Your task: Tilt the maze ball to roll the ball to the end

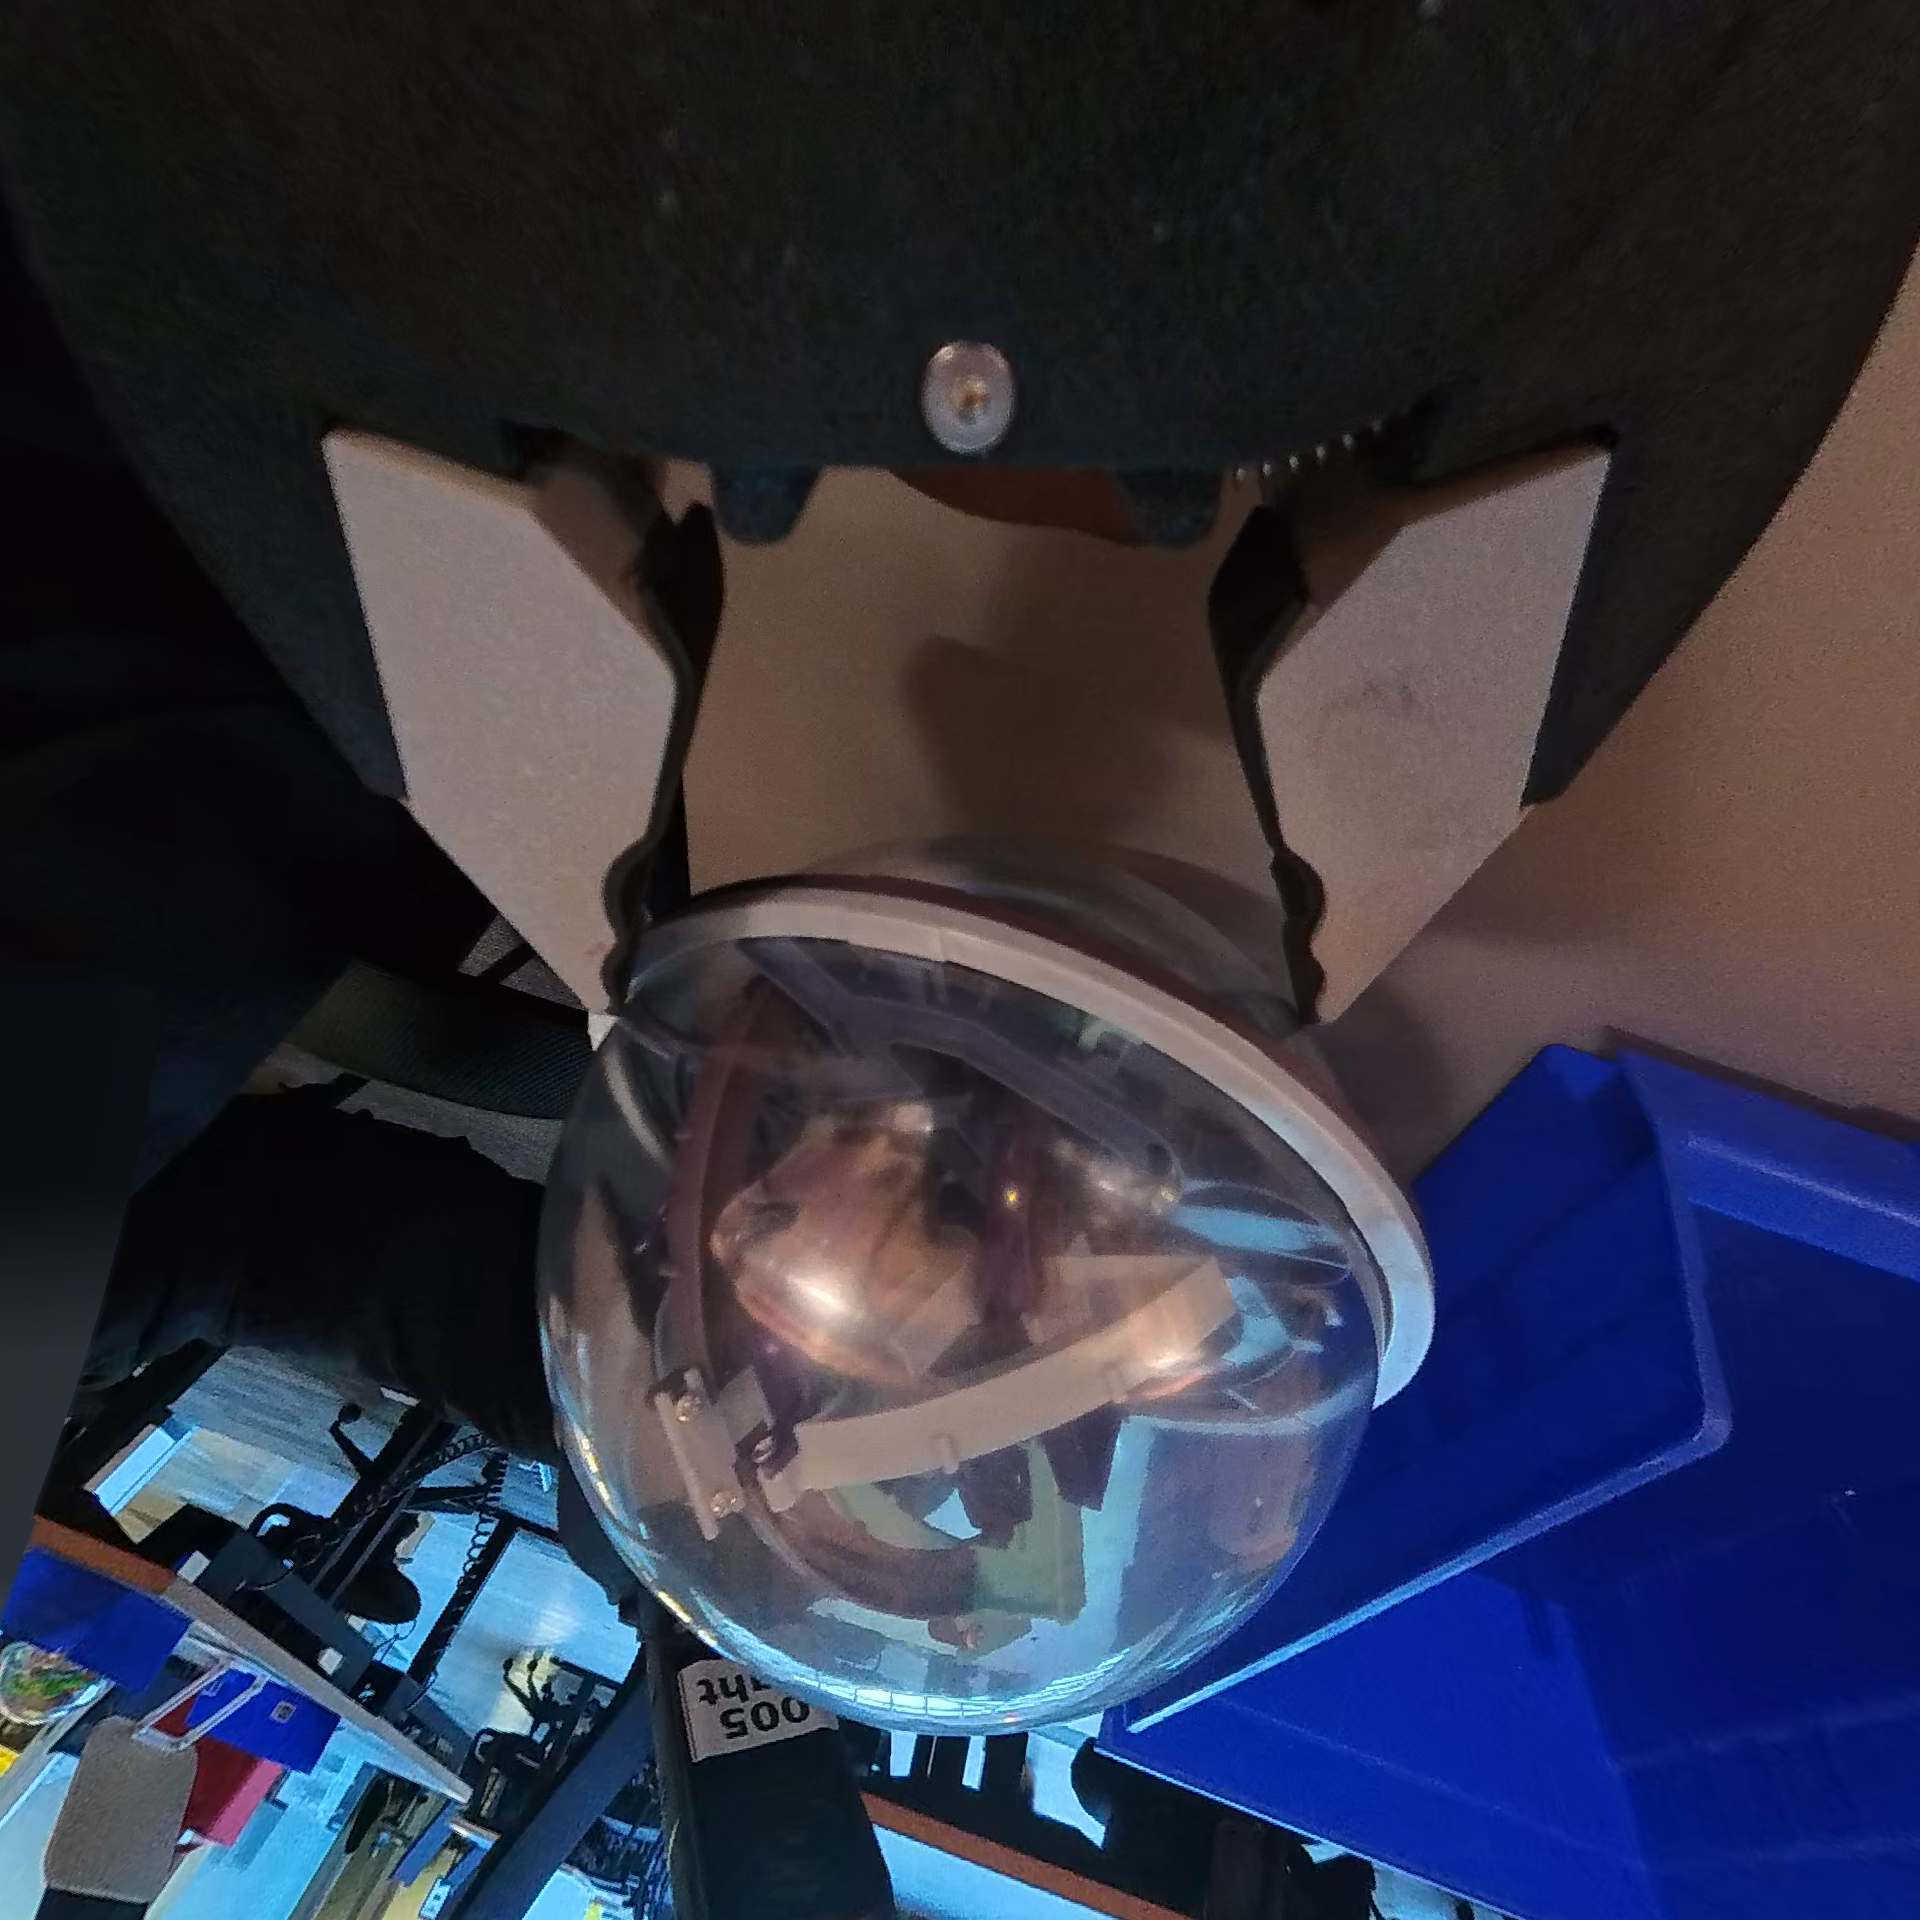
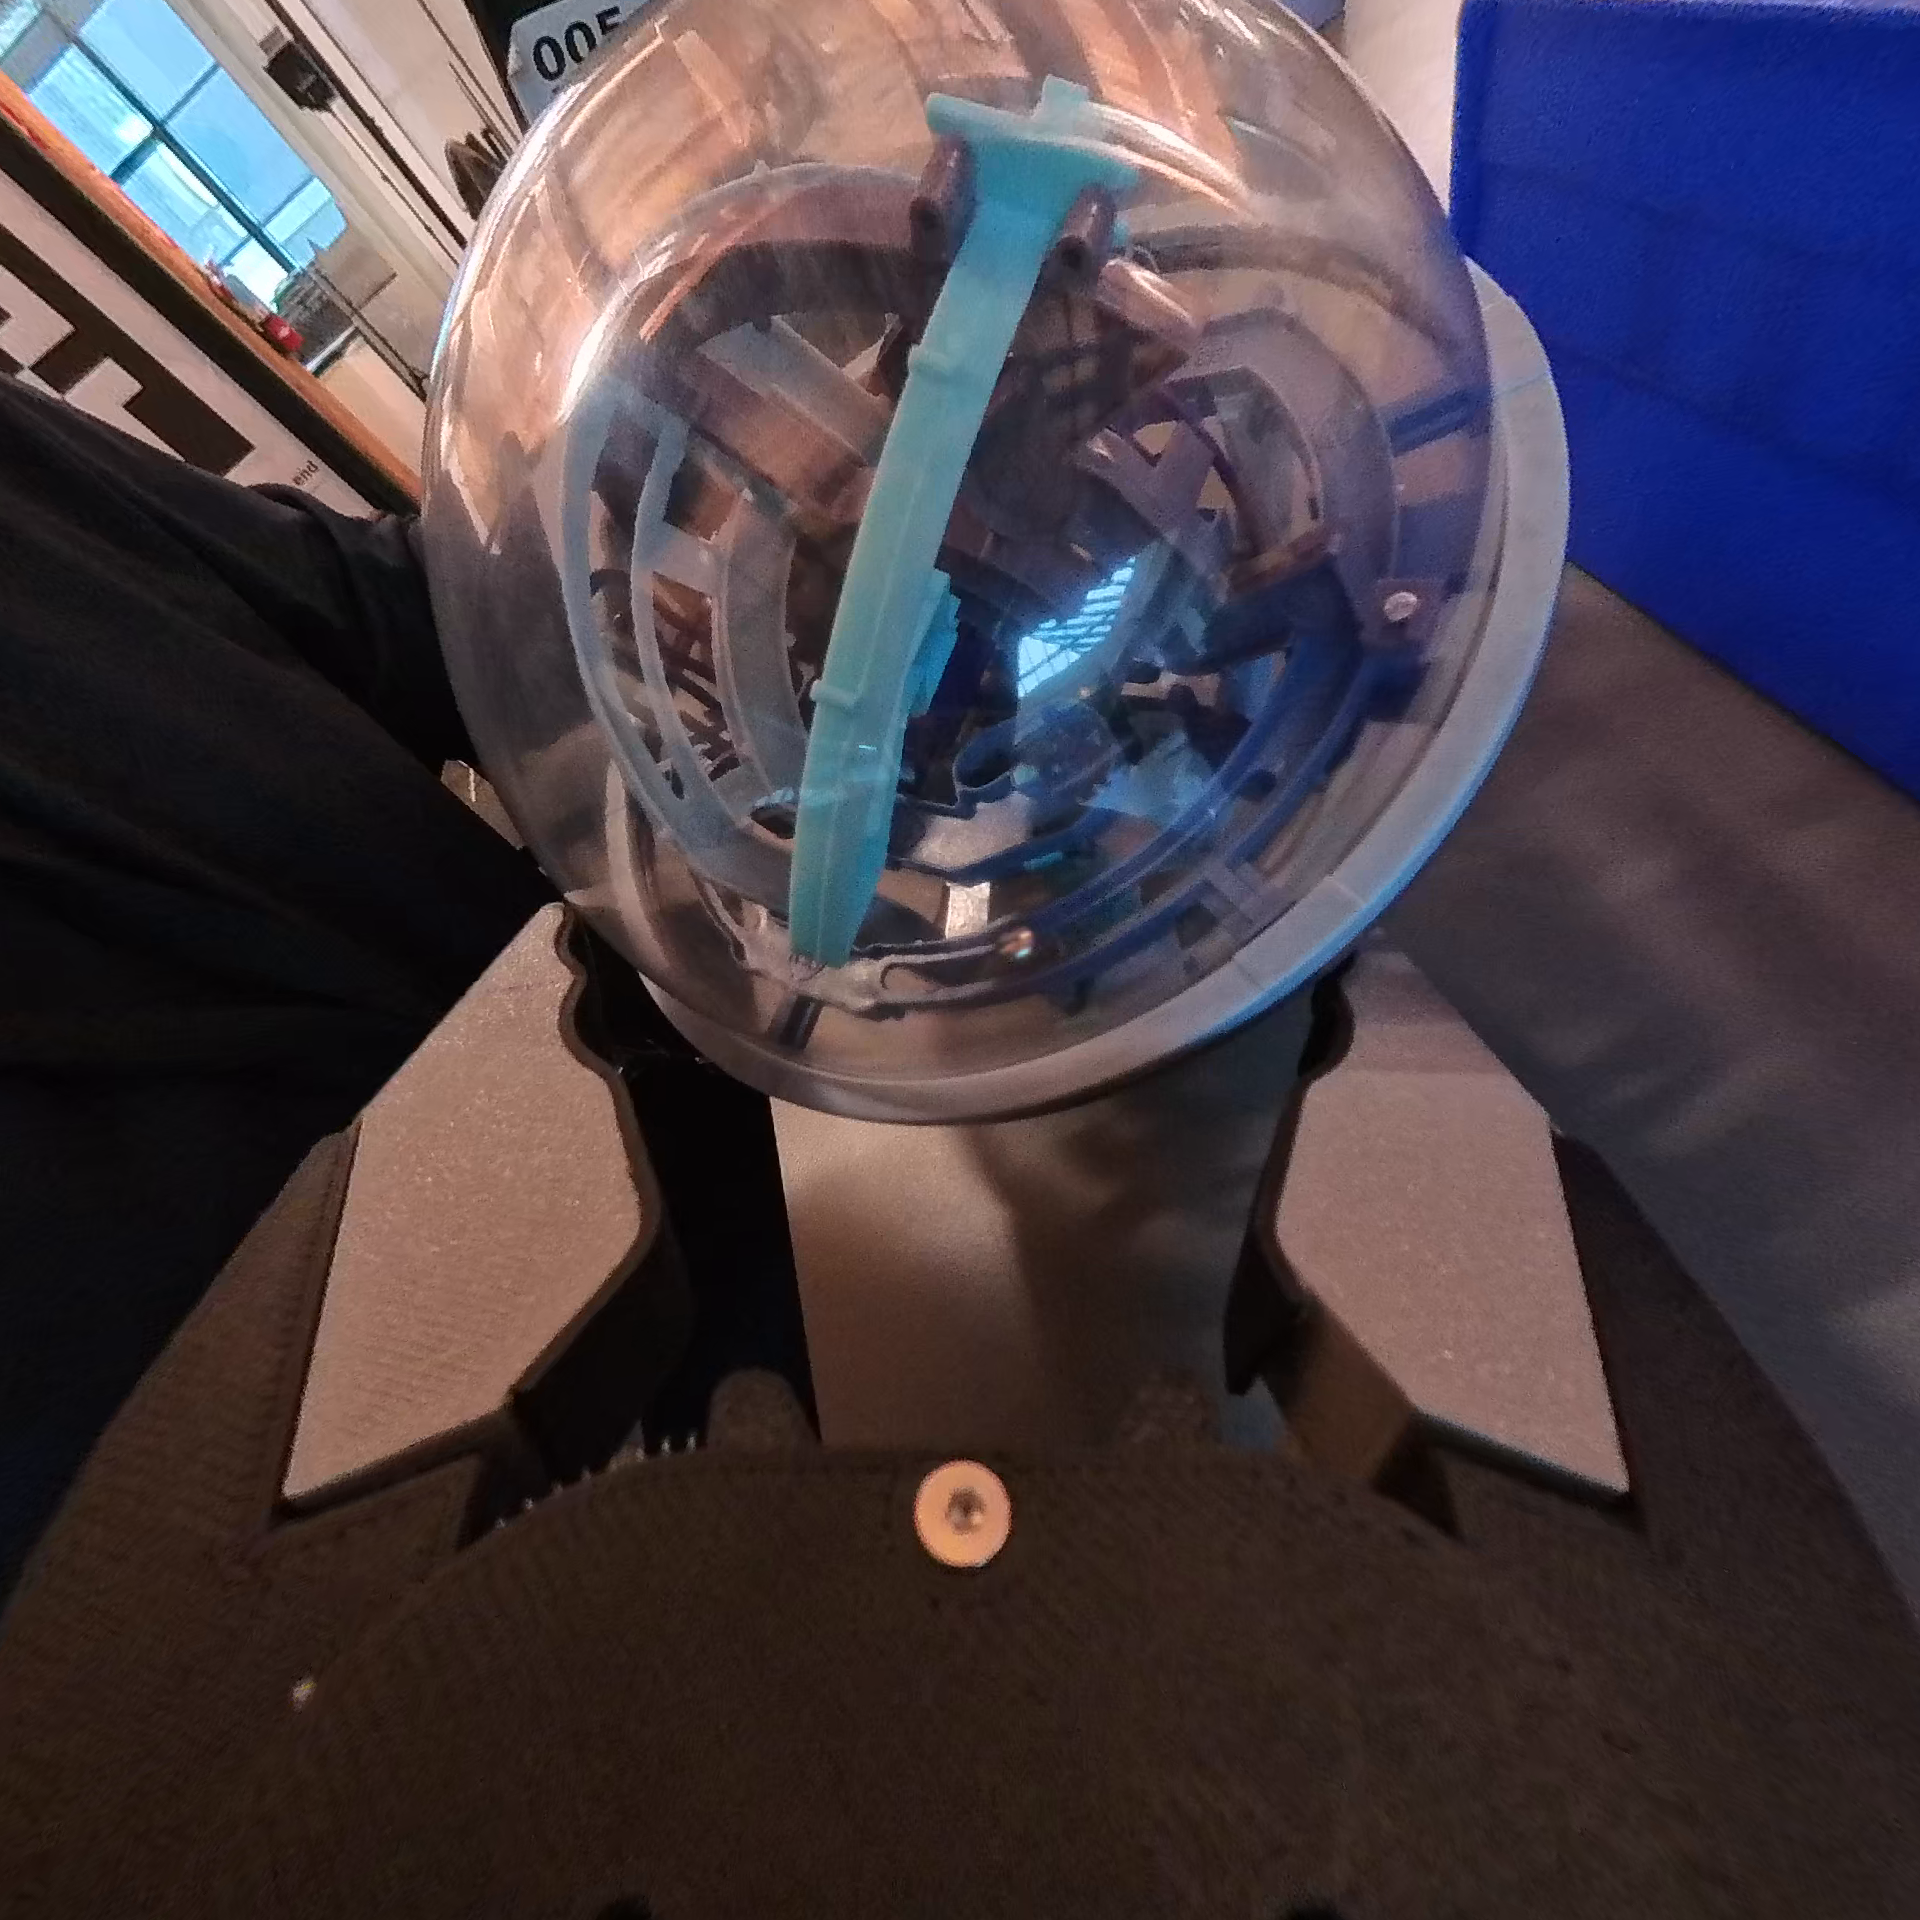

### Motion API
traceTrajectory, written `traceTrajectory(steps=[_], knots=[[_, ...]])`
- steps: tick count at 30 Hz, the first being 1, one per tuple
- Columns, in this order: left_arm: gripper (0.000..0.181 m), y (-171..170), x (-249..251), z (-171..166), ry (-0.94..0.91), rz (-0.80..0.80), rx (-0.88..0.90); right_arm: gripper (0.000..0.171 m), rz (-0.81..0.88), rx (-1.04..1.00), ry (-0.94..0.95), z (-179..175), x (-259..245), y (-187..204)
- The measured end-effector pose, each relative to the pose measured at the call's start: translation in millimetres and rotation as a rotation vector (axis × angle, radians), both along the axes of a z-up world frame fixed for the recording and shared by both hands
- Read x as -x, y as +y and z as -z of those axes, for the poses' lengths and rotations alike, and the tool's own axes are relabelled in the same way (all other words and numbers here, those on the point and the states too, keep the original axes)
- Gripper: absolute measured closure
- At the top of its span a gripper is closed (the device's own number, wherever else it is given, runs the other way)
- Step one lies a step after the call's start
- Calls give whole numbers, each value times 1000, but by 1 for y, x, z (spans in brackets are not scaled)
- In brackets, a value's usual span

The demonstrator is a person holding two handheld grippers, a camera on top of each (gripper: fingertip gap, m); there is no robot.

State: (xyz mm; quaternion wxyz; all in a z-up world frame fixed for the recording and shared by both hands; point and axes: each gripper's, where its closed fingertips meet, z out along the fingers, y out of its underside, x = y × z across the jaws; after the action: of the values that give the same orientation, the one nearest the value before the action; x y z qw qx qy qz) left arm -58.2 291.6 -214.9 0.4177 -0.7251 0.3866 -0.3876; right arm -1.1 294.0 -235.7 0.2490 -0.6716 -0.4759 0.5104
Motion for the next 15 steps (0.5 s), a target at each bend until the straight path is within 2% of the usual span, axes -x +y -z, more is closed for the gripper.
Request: traceTrajectory(steps=[15], knots=[[61,1,0,1,-5,3,0,39,8,-3,3,-1,0,1]])
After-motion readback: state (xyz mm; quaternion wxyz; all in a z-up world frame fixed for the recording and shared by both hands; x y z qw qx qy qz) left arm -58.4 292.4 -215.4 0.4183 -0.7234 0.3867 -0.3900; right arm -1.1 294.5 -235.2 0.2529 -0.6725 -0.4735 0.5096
